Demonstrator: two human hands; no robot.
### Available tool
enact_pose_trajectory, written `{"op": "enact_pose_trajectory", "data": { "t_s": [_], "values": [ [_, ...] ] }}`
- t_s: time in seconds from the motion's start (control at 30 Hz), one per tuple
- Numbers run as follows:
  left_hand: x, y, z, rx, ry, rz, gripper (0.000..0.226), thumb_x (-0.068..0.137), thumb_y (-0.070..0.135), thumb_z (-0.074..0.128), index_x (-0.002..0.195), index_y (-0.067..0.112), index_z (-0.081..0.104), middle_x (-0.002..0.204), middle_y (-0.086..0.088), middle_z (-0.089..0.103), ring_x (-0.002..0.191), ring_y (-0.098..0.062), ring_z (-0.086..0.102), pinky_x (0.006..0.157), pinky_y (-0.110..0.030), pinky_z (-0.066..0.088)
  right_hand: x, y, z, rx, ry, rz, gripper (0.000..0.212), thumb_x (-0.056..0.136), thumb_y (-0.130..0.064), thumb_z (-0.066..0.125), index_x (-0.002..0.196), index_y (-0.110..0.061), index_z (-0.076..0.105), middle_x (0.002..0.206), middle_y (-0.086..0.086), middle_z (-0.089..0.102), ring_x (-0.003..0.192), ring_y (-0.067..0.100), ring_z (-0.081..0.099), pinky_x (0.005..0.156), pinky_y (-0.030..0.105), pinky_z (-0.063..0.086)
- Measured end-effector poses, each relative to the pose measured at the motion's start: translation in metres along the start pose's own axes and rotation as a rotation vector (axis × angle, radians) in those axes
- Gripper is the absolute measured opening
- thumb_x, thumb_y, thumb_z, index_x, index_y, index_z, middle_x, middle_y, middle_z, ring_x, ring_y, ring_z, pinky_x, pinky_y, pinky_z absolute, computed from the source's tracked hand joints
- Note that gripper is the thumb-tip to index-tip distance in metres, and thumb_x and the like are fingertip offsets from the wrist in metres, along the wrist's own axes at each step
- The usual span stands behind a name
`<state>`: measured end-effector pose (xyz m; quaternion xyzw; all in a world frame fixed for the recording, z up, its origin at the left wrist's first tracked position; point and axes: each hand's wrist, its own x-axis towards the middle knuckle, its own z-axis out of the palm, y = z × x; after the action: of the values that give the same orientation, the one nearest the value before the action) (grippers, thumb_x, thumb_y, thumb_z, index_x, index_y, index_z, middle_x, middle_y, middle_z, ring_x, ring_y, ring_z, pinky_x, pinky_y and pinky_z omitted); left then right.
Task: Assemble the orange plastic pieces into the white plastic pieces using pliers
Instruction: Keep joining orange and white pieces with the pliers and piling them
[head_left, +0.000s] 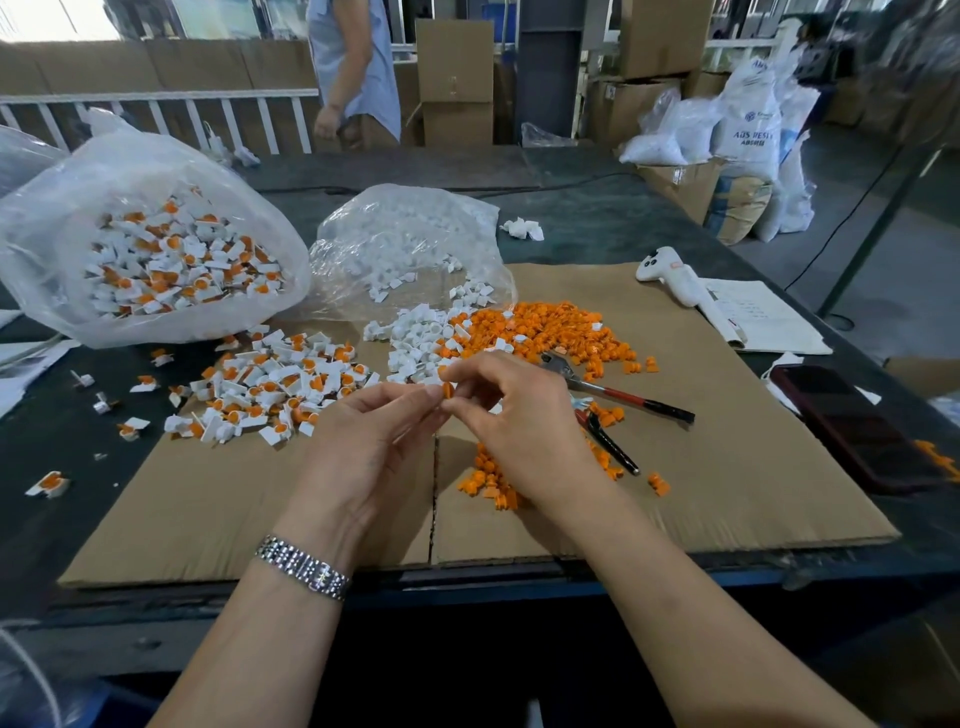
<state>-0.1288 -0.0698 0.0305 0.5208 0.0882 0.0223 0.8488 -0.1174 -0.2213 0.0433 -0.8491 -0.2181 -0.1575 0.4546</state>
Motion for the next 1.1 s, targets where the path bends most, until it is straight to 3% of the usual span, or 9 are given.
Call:
{"op": "enact_pose_trajectory", "data": {
  "t_s": [0.13,0.27,0.37,0.5,0.57,0.63,0.8,0.97,1.1],
  "values": [
    [0.002,0.001,-0.003,-0.036,0.017,-0.05,0.007,0.067,0.004,0.082,0.074,0.003,0.081,0.097,-0.022,0.078,0.094,-0.029,0.078,0.077,-0.025,0.062,0.003,0.017,-0.009,-0.014,-0.028,0.075,0.024,0.094,-0.011,0.068,0.117,-0.018,0.067,0.096,-0.007,0.066,0.088,0.004,0.062,0.084,0.017,0.052],
    [0.004,0.001,-0.009,-0.007,0.058,-0.077,0.015,0.064,0.012,0.088,0.078,0.01,0.084,0.096,-0.014,0.079,0.091,-0.024,0.078,0.07,-0.023,0.061,0.014,0.054,-0.034,-0.573,-0.021,0.319,0.035,0.097,-0.033,0.061,0.126,-0.014,0.056,0.123,0.006,0.058,0.116,0.023,0.054,0.099,0.04,0.046],
    [0.004,-0.002,-0.007,-0.007,0.081,-0.072,0.019,0.061,0.016,0.089,0.078,0.013,0.083,0.089,-0.008,0.079,0.079,-0.017,0.077,0.061,-0.02,0.059,0.019,0.07,-0.049,-0.837,-0.222,0.534,0.056,0.093,-0.05,0.063,0.131,-0.011,0.052,0.136,0.013,0.051,0.128,0.032,0.046,0.104,0.049,0.04],
    [0.003,-0.003,-0.003,0.005,0.056,-0.063,0.009,0.065,0.016,0.085,0.073,0.018,0.083,0.084,-0.006,0.078,0.074,-0.016,0.076,0.058,-0.019,0.058,0.025,0.074,-0.052,-0.882,-0.353,0.532,0.053,0.092,-0.051,0.064,0.128,-0.012,0.057,0.133,0.014,0.053,0.128,0.033,0.047,0.105,0.05,0.041],
    [0.004,-0.001,-0.002,-0.016,0.063,-0.07,0.012,0.068,0.014,0.084,0.079,0.015,0.08,0.083,-0.007,0.078,0.074,-0.016,0.076,0.058,-0.02,0.059,0.026,0.072,-0.053,-0.865,-0.355,0.5,0.043,0.093,-0.045,0.063,0.118,-0.009,0.06,0.124,0.015,0.055,0.12,0.035,0.05,0.1,0.047,0.044],
    [0.005,0.002,-0.002,-0.037,0.071,-0.075,0.019,0.071,0.011,0.082,0.088,0.011,0.074,0.083,-0.008,0.077,0.072,-0.016,0.075,0.057,-0.02,0.059,0.026,0.066,-0.056,-0.781,-0.308,0.488,0.033,0.096,-0.038,0.058,0.104,-0.006,0.059,0.106,0.014,0.057,0.106,0.034,0.055,0.081,0.038,0.043],
    [0.008,0.005,0.003,-0.049,0.062,-0.05,0.008,0.088,0.006,0.073,0.087,0.01,0.067,0.08,-0.005,0.075,0.07,-0.013,0.073,0.056,-0.018,0.057,0.036,0.03,-0.073,-0.386,-0.28,0.529,0.018,0.096,-0.022,0.051,0.083,-0.01,0.055,0.072,0.007,0.057,0.064,0.02,0.057,0.057,0.032,0.042],
    [0.01,0.009,0.011,-0.042,0.052,0.031,0.013,0.094,0.006,0.069,0.085,0.012,0.064,0.076,0.0,0.073,0.069,-0.011,0.071,0.056,-0.018,0.054,0.038,-0.013,-0.064,-0.015,-0.588,0.57,0.017,0.099,-0.019,0.055,0.092,-0.005,0.061,0.079,0.009,0.07,0.07,0.021,0.068,0.075,0.038,0.058],
    [0.009,0.011,0.015,-0.03,0.081,0.084,0.014,0.094,0.007,0.07,0.082,0.013,0.065,0.075,0.0,0.074,0.068,-0.012,0.07,0.056,-0.019,0.054,0.034,-0.026,-0.045,0.014,-0.625,0.568,0.021,0.101,-0.022,0.054,0.105,-0.003,0.062,0.091,0.011,0.071,0.08,0.021,0.07,0.084,0.042,0.061]
  ]
}}
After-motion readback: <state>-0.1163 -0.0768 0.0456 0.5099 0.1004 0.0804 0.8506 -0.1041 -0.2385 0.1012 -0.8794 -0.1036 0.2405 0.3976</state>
